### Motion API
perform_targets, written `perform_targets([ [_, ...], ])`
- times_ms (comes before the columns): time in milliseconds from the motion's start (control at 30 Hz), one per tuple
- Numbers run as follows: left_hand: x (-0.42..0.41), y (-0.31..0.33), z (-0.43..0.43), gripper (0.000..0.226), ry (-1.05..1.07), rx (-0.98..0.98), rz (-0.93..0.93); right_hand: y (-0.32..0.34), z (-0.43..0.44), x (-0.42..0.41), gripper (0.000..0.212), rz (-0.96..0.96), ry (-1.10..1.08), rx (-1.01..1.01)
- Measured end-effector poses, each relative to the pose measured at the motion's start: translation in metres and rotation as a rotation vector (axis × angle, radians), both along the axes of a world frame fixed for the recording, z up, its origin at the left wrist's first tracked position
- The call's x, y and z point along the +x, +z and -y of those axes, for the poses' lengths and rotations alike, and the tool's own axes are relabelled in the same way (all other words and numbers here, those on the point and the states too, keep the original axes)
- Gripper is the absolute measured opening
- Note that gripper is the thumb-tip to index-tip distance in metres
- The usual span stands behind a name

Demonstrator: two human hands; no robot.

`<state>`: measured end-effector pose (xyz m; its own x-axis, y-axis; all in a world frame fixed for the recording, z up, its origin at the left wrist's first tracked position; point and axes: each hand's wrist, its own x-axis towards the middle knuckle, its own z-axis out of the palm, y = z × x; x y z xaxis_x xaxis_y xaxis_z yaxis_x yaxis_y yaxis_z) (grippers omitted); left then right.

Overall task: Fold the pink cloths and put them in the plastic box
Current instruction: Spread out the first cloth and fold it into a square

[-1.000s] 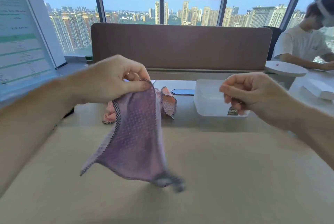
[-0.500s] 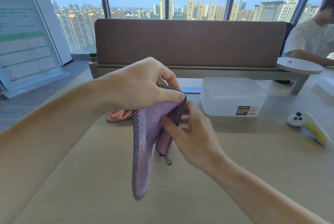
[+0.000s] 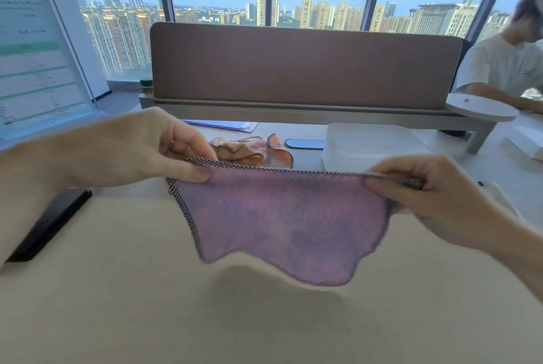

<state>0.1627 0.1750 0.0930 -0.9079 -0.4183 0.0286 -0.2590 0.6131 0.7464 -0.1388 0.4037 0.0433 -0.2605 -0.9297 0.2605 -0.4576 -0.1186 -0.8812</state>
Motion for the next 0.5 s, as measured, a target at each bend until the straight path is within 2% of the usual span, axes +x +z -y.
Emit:
perform_targets([
  [100,0.010,0.007,0.000,0.050,-0.024,0.054,-0.086,0.029,-0.008,-0.008,0.017,-0.046,0.030,0.022],
  [167,-0.002,0.011,0.008,0.039,0.028,-0.007,-0.115,0.039,0.004,-0.017,0.020,-0.072,0.050,0.101],
  [233,-0.020,0.001,0.022,0.019,0.101,-0.067,-0.053,0.037,0.025,-0.029,0.022,-0.050,0.020,0.179],
  [367,-0.048,-0.063,0.050,0.019,0.270,0.007,0.117,-0.011,0.065,-0.048,0.030,-0.059,-0.128,0.333],
  [433,-0.060,-0.102,0.059,0.014,0.315,0.011,0.170,-0.045,0.078,-0.052,0.026,-0.072,-0.229,0.415],
  [500,-0.069,-0.131,0.053,0.018,0.366,-0.146,0.220,-0.077,0.084,-0.051,0.018,-0.169,-0.329,0.466],
])
